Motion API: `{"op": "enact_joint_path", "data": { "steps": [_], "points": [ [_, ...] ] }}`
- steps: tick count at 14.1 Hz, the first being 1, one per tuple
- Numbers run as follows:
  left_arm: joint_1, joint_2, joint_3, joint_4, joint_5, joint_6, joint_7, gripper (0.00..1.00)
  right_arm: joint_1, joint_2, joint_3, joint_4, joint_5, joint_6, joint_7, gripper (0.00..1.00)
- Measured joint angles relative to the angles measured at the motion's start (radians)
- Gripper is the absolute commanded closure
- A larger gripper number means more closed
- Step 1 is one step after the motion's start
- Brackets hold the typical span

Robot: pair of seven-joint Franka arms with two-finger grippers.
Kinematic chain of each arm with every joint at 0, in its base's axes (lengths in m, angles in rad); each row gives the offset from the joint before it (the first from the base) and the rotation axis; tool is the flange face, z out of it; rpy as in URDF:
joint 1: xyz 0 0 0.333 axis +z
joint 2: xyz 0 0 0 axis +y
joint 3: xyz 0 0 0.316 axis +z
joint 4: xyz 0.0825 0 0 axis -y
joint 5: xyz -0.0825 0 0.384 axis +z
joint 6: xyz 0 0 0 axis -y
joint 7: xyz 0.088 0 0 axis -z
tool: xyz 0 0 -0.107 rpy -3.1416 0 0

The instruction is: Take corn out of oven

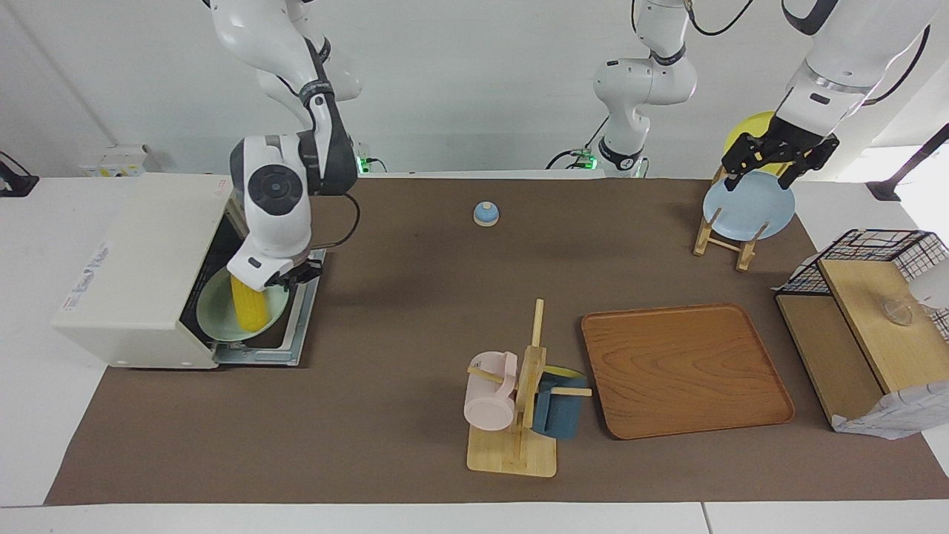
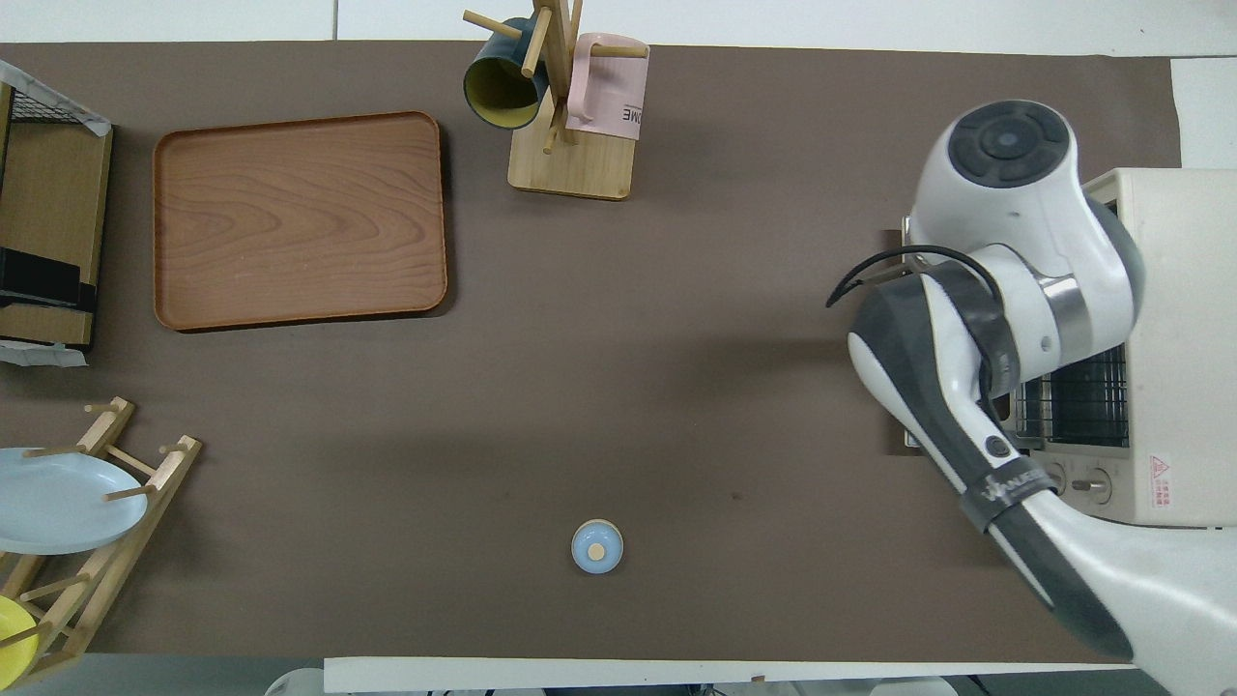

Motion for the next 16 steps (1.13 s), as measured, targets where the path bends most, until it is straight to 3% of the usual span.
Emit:
{"op": "enact_joint_path", "data": {
  "steps": [5,10,11,12,13,16],
  "points": [
    [0.000,0.000,0.000,0.000,0.000,0.000,0.000,0.00,0.366,0.256,0.005,0.378,0.047,-0.175,0.395,1.00],
    [0.000,0.000,0.000,0.000,0.000,0.000,0.000,0.00,0.571,0.547,0.004,0.667,0.065,-0.092,0.654,0.95],
    [0.000,0.000,0.000,0.000,0.000,0.000,0.000,0.00,0.591,0.578,0.004,0.692,0.082,-0.054,0.699,0.82],
    [0.000,0.000,0.000,0.000,0.000,0.000,0.000,0.00,0.601,0.595,0.003,0.705,0.110,-0.025,0.739,0.31],
    [0.000,0.000,0.000,0.000,0.000,0.000,0.000,0.00,0.602,0.602,0.003,0.714,0.131,-0.012,0.768,0.00],
    [0.000,0.000,0.000,0.000,0.000,0.000,0.000,0.00,0.575,0.588,-0.009,0.744,0.137,-0.015,0.773,0.00]
  ]
}}
